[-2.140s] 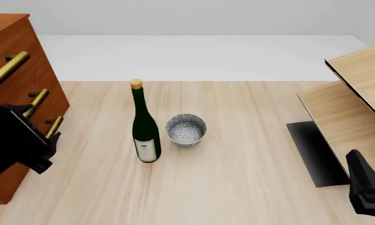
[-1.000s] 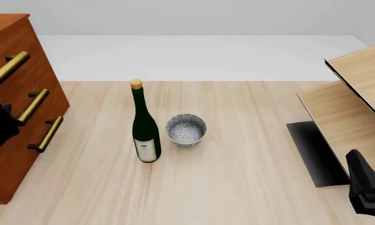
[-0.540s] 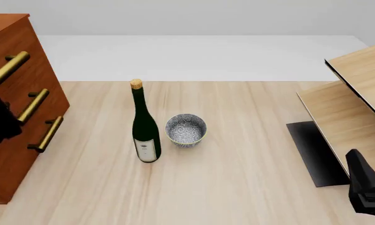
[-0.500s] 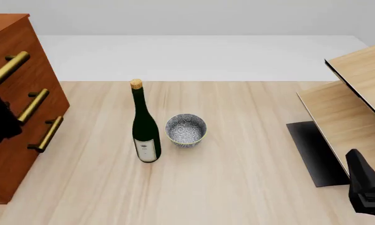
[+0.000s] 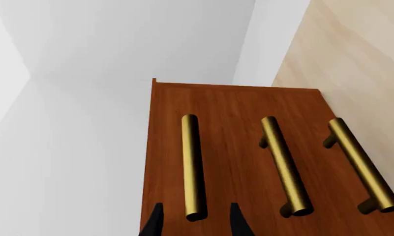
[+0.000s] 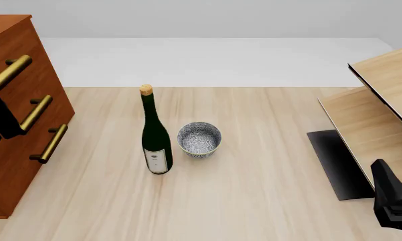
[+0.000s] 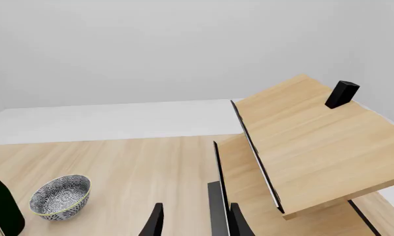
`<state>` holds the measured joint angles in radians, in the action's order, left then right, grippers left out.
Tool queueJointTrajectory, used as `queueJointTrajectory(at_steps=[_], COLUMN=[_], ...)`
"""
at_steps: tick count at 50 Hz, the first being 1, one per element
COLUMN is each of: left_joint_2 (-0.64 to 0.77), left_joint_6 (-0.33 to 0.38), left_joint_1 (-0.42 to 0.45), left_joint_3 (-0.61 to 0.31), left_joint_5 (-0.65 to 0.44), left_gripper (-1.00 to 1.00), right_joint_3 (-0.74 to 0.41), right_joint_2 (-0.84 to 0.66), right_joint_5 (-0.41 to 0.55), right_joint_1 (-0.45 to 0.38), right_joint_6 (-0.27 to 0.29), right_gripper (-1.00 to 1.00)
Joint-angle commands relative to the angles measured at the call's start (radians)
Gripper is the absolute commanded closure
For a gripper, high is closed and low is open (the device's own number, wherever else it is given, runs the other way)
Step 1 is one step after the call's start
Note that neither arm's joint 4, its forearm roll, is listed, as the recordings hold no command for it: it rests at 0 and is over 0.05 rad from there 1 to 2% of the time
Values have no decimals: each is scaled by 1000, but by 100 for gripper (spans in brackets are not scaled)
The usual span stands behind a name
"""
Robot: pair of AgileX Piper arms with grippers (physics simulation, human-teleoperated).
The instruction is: Close the bottom drawer of the cabinet and open the top drawer.
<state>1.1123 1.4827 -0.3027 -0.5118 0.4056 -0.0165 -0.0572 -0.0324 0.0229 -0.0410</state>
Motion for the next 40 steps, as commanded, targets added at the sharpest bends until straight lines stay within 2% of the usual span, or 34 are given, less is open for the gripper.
queueJointTrajectory(at_steps=[1, 16, 17, 40], left_joint_2=[28, 42, 43, 78], left_joint_6=[8, 17, 19, 43], left_joint_1=[-18, -45, -48, -31], left_joint_3=[-16, -1, 0, -3], left_joint_5=[19, 43, 48, 96], left_gripper=[-100, -100, 100, 100], right_joint_3=[1, 1, 0, 0], right_joint_2=[-1, 2, 2, 2], right_joint_5=[-3, -1, -1, -1], right_joint_1=[1, 2, 2, 5], right_joint_6=[2, 4, 4, 3], right_gripper=[-100, -100, -100, -100])
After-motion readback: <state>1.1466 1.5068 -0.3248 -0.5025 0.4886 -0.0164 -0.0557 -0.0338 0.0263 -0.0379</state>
